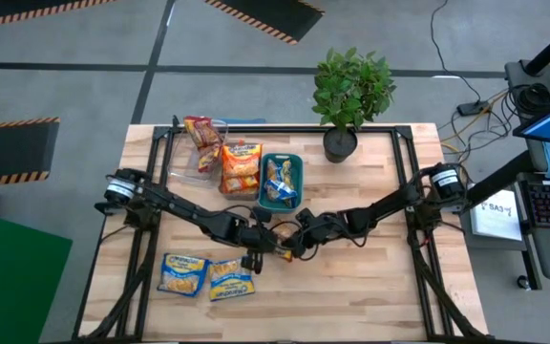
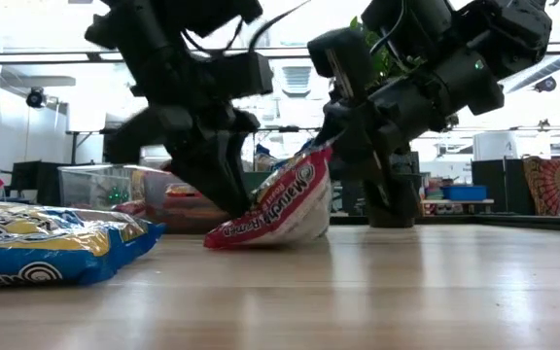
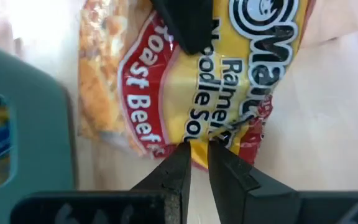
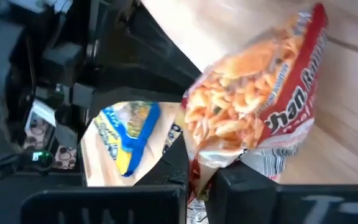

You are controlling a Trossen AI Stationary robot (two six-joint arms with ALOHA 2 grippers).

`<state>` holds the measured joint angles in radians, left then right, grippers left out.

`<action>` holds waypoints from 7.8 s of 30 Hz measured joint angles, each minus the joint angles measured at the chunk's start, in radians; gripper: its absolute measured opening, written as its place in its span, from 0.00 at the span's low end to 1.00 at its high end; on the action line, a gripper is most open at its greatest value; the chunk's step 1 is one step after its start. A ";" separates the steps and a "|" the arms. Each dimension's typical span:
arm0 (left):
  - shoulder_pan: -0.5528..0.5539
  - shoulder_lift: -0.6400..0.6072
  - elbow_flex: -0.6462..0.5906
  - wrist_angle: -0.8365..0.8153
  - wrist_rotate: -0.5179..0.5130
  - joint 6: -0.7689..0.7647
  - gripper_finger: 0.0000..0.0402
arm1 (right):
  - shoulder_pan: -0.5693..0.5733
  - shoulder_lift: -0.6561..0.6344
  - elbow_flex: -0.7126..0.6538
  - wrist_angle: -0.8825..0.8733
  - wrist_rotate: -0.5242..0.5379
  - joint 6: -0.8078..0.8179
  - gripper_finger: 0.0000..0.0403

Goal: Sort Maruchan noodles
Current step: Put the red noodle pack into the transparent bin, then put the blue noodle pack into the green bin

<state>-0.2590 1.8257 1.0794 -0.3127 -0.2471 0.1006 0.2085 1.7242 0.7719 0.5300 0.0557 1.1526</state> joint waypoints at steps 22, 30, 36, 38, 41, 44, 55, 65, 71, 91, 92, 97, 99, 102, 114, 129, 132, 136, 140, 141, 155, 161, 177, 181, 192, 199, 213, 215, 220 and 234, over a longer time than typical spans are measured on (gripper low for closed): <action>-0.106 -0.524 -0.343 0.411 -0.005 0.026 0.09 | 0.041 -0.333 0.032 -0.215 0.078 -0.542 0.02; -0.099 -0.667 -0.504 0.800 0.003 0.026 0.15 | 0.075 -0.377 0.158 -0.480 0.078 -0.763 0.02; -0.094 -0.685 -0.549 0.892 0.003 -0.009 0.34 | 0.096 -0.337 0.280 -0.592 0.101 -0.882 0.02; -0.092 -0.662 -0.551 0.941 0.003 0.002 0.42 | 0.106 -0.322 0.319 -0.634 0.109 -0.943 0.02; -0.087 -0.620 -0.560 0.999 0.000 0.030 0.53 | 0.130 -0.292 0.392 -0.699 0.145 -1.016 0.02; -0.071 -0.584 -0.573 1.058 -0.018 0.039 0.62 | 0.158 -0.258 0.464 -0.779 0.193 -1.073 0.02; 0.010 -0.466 -0.652 1.404 0.136 -0.061 0.76 | 0.266 -0.139 0.711 -1.057 0.460 -1.259 0.02; 0.033 -0.286 -0.647 1.658 0.318 -0.171 0.76 | 0.298 -0.116 0.841 -1.106 0.550 -1.371 0.02; 0.034 -0.178 -0.600 1.783 0.438 -0.193 0.73 | 0.297 -0.109 0.842 -1.105 0.550 -1.382 0.02; 0.034 -0.153 -0.571 1.760 0.364 -0.188 0.30 | 0.295 -0.073 0.841 -1.126 0.548 -1.331 0.03; 0.034 -0.153 -0.571 1.760 0.361 -0.187 0.26 | 0.293 -0.073 0.841 -1.127 0.547 -1.315 0.04; 0.035 -0.153 -0.571 1.753 0.357 -0.186 0.12 | 0.282 -0.074 0.841 -1.140 0.544 -1.222 0.11; 0.035 -0.153 -0.571 1.753 0.357 -0.184 0.10 | 0.279 -0.079 0.841 -1.153 0.543 -1.190 0.15; 0.036 -0.153 -0.571 1.754 0.354 -0.179 0.10 | 0.275 -0.095 0.841 -1.177 0.543 -1.130 0.20; 0.037 -0.284 -0.595 1.655 0.224 -0.154 0.09 | 0.223 -0.247 0.840 -1.329 0.543 -0.930 0.49; 0.144 -0.769 -0.243 -0.109 -0.856 -0.316 0.09 | 0.138 -0.414 0.839 -1.416 0.549 -0.928 0.55; 0.249 -0.765 -0.130 -0.527 -0.850 -0.574 0.09 | 0.137 -0.404 0.838 -1.415 0.550 -0.934 0.55; 0.424 -0.736 -0.066 -0.785 -0.730 -0.715 0.09 | 0.137 -0.362 0.837 -1.410 0.550 -0.963 0.55; 0.602 -0.706 -0.069 -0.785 -0.554 -0.633 0.09 | 0.137 -0.311 0.837 -1.408 0.550 -0.971 0.55; 0.644 -0.695 -0.071 -0.780 -0.530 -0.608 0.09 | 0.137 -0.297 0.837 -1.408 0.550 -0.971 0.55; 1.068 -0.464 0.047 -0.778 -0.154 -0.257 0.09 | 0.138 -0.161 0.836 -1.447 0.550 -0.972 0.55; 1.057 -0.417 0.108 -0.852 -0.153 -0.240 0.09 | 0.138 -0.150 0.835 -1.462 0.549 -0.970 0.55; 1.047 -0.411 0.173 -0.972 -0.075 -0.235 0.09 | 0.147 -0.151 0.825 -1.556 0.547 -0.789 0.55; 1.052 -0.397 0.120 -0.962 -0.075 -0.225 0.09 | 0.165 -0.151 0.819 -1.552 0.547 -0.758 0.55; 1.053 -0.274 0.049 -0.827 -0.096 -0.225 0.11 | 0.207 -0.151 0.789 -1.535 0.547 -0.695 0.55; 1.052 -0.238 0.080 -0.826 -0.276 -0.226 0.26 | 0.213 -0.150 0.769 -1.533 0.550 -0.689 0.55; 0.990 -0.321 0.111 -0.864 -0.324 -0.270 0.39 | 0.212 -0.150 0.755 -1.508 0.627 -0.691 0.55; 0.946 -0.349 0.102 -0.865 -0.302 -0.295 0.39 | 0.212 -0.150 0.743 -1.483 0.628 -0.691 0.55; 0.786 -0.456 0.045 -0.821 -0.292 -0.348 0.39 | 0.212 -0.150 0.670 -1.323 0.629 -0.781 0.55; 0.095 -0.734 -0.236 -0.492 -0.141 -0.473 0.39 | 0.184 -0.150 0.468 -0.947 0.617 -0.994 0.55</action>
<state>-0.1636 1.0915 0.8430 -0.8051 -0.3884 -0.3728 0.3928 1.5738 1.2404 -0.4175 0.6727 0.1589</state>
